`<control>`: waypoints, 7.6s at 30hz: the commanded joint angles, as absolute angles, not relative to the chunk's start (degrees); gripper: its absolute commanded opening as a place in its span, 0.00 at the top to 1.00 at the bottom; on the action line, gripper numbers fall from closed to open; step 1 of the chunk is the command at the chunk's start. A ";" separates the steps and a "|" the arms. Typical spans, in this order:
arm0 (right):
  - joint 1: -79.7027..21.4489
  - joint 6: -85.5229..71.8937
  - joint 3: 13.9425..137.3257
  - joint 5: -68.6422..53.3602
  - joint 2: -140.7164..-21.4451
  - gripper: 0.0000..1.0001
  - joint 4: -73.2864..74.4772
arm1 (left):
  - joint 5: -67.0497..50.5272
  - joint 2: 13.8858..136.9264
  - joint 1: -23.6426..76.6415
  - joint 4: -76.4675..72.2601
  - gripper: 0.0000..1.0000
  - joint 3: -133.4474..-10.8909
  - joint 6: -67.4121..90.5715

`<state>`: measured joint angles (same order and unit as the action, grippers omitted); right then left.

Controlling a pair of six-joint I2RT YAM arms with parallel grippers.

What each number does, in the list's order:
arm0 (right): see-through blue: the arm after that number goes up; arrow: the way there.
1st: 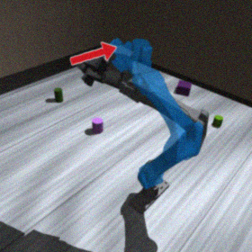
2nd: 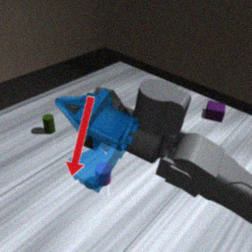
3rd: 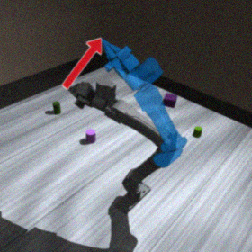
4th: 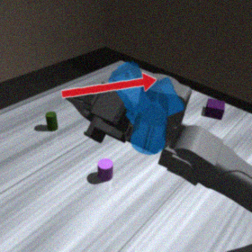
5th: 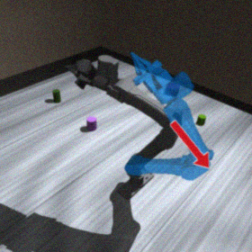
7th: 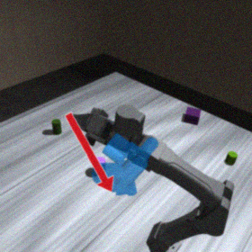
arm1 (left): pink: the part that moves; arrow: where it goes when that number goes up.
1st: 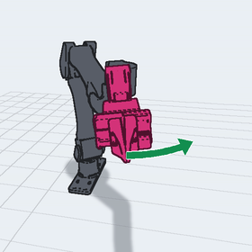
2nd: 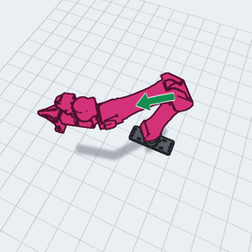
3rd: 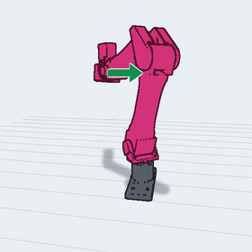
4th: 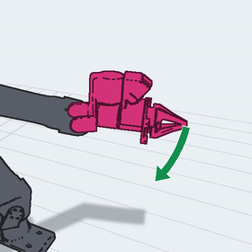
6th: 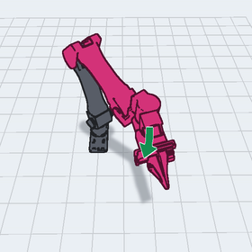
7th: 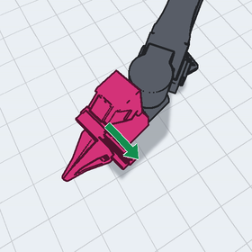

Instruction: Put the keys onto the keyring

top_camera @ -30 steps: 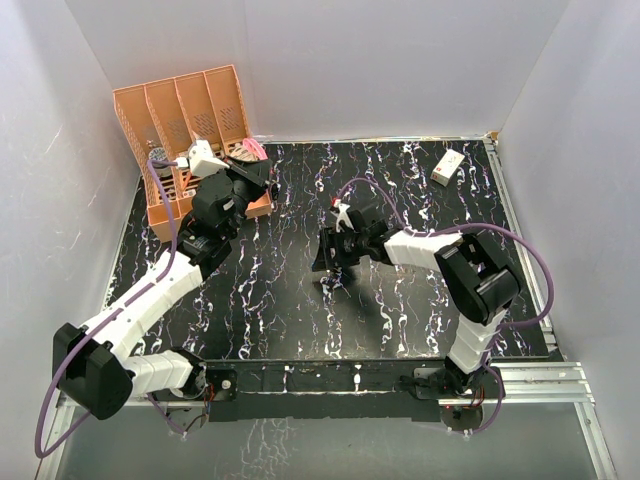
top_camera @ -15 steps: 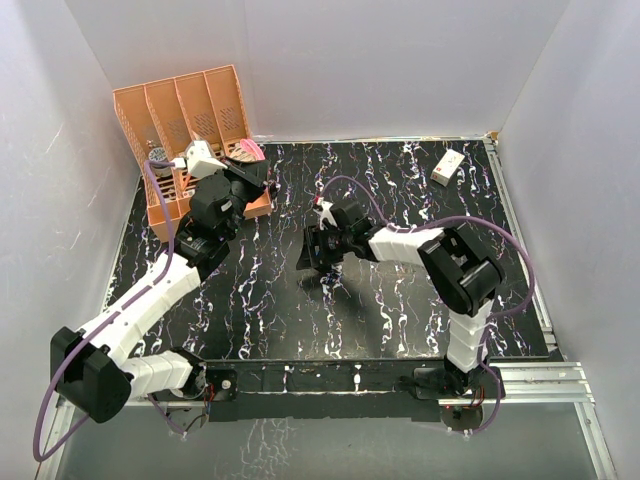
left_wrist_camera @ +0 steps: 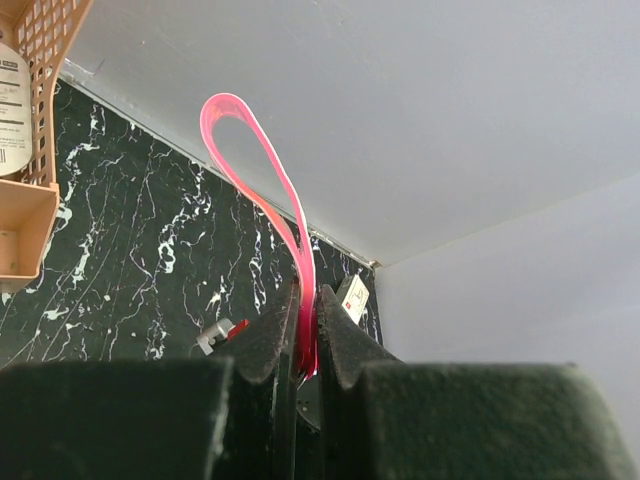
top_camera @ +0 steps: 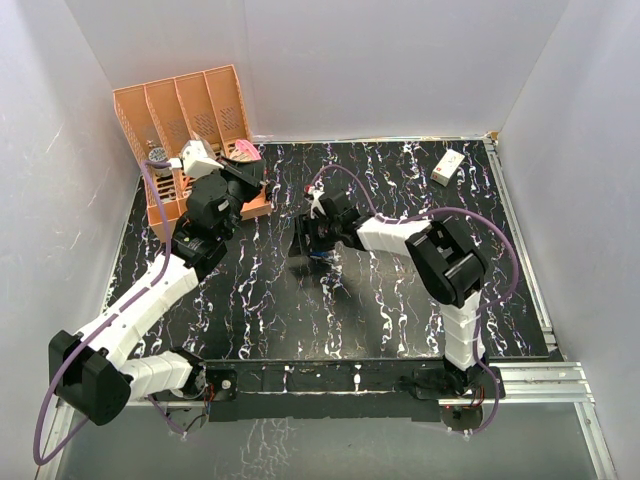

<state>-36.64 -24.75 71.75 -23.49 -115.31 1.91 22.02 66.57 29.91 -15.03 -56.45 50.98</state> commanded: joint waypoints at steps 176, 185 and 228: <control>-24.83 -27.24 61.19 -50.01 -88.30 1.00 -18.70 | 17.30 68.13 28.74 -22.71 1.00 -57.03 50.74; -24.08 -37.08 59.68 -53.84 -89.39 1.00 -31.16 | 15.25 70.85 28.69 -25.50 1.00 -58.53 52.56; -25.00 -58.65 68.57 -51.68 -98.91 1.00 -56.78 | 9.28 77.55 29.85 -31.59 1.00 -61.05 58.66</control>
<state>-24.69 -57.60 65.34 -52.18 -98.15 -52.45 10.68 77.58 29.26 -30.72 -57.91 58.37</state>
